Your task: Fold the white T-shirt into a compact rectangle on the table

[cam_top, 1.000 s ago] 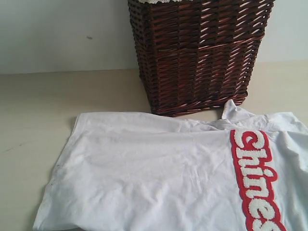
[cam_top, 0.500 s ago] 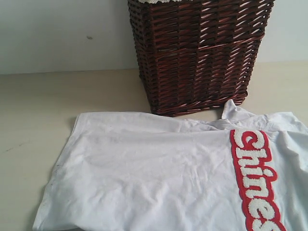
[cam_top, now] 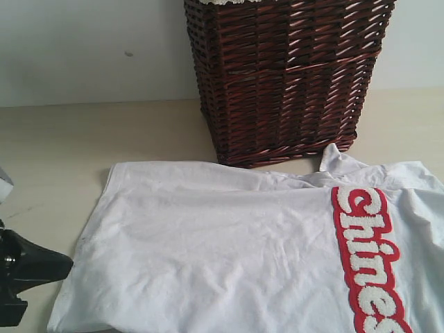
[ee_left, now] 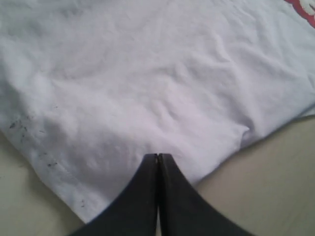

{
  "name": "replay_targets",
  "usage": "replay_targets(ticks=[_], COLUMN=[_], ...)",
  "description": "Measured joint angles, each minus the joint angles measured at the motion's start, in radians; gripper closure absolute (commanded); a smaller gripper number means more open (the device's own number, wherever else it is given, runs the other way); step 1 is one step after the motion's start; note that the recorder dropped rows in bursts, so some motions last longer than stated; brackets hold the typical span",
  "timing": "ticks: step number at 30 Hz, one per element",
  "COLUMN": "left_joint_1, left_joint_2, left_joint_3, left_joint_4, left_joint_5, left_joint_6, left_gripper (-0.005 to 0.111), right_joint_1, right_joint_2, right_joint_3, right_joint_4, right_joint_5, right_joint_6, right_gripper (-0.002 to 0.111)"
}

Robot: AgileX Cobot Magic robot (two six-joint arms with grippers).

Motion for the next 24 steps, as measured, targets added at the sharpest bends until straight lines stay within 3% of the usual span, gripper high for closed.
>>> replay_targets(ticks=[5, 8, 13, 16, 24], left_joint_1=[0.0, 0.0, 0.0, 0.0, 0.0], left_joint_2=[0.089, 0.138, 0.212, 0.253, 0.369], left_joint_3=[-0.087, -0.098, -0.09, -0.084, -0.081], left_joint_4=[0.162, 0.266, 0.288, 0.246, 0.218], left_joint_5=[0.135, 0.222, 0.196, 0.175, 0.051], left_joint_6=[0.005, 0.109, 0.39, 0.472, 0.503], left_gripper=[0.107, 0.102, 0.071, 0.053, 0.054], right_joint_1=[0.0, 0.0, 0.0, 0.0, 0.0], right_joint_2=[0.0, 0.0, 0.0, 0.0, 0.0], right_joint_3=[0.0, 0.0, 0.0, 0.0, 0.0], right_joint_4=[0.0, 0.0, -0.002, -0.007, -0.009], right_joint_5=[0.0, 0.001, 0.002, 0.002, 0.002], right_joint_6=[0.0, 0.0, 0.0, 0.0, 0.0], right_gripper=[0.084, 0.084, 0.084, 0.084, 0.084])
